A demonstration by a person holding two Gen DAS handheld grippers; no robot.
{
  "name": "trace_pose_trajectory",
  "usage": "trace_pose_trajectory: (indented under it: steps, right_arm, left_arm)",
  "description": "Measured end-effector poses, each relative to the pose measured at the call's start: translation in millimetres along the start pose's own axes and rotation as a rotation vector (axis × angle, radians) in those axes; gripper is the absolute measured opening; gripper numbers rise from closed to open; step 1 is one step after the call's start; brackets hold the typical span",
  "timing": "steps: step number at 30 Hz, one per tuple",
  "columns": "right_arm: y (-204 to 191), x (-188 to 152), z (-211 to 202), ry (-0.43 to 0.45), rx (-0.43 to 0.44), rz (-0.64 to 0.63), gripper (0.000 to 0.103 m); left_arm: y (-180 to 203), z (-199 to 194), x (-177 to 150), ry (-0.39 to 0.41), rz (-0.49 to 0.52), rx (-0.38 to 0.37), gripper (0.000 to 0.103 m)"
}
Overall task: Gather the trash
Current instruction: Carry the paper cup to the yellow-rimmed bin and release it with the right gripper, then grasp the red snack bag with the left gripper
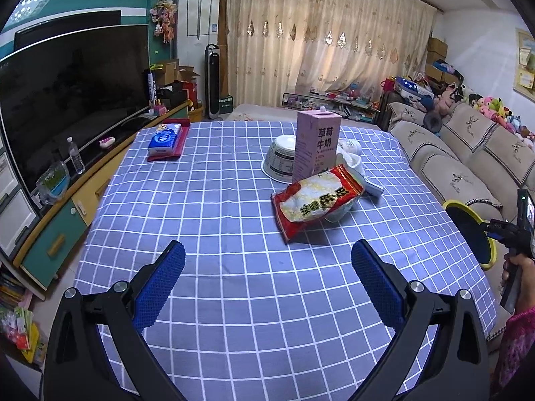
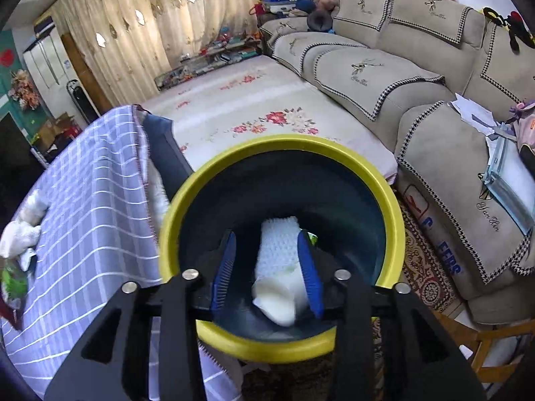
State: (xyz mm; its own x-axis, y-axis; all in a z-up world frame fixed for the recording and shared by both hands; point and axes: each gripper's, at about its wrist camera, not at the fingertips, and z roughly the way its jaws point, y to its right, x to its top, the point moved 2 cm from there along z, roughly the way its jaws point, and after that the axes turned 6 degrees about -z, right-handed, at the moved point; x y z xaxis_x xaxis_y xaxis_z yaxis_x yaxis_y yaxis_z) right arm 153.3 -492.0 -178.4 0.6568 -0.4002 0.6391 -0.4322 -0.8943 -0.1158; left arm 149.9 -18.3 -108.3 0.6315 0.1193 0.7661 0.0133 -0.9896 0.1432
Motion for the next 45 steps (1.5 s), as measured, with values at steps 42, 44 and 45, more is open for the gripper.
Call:
trace_pose_trajectory:
  steps: [42,44,45]
  right_arm:
    - [-12.1,-18.7,-33.0,0.041,0.126,0.008,0.048]
    - [-12.4,-18.3,-35.1,0.044,0.128,0.004,0.048]
    - [-12.5,-18.1,-35.9,0.045,0.128,0.004,0.048]
  left_arm:
    - [46.6,130.0,26.5,-0.142,0.215,-0.005,0.037]
    - [45.3,128.2,25.8,-0.139,0.212,-0.004,0.029]
    - [44.9,125.8,25.8,-0.134,0.214,-0.002,0.026]
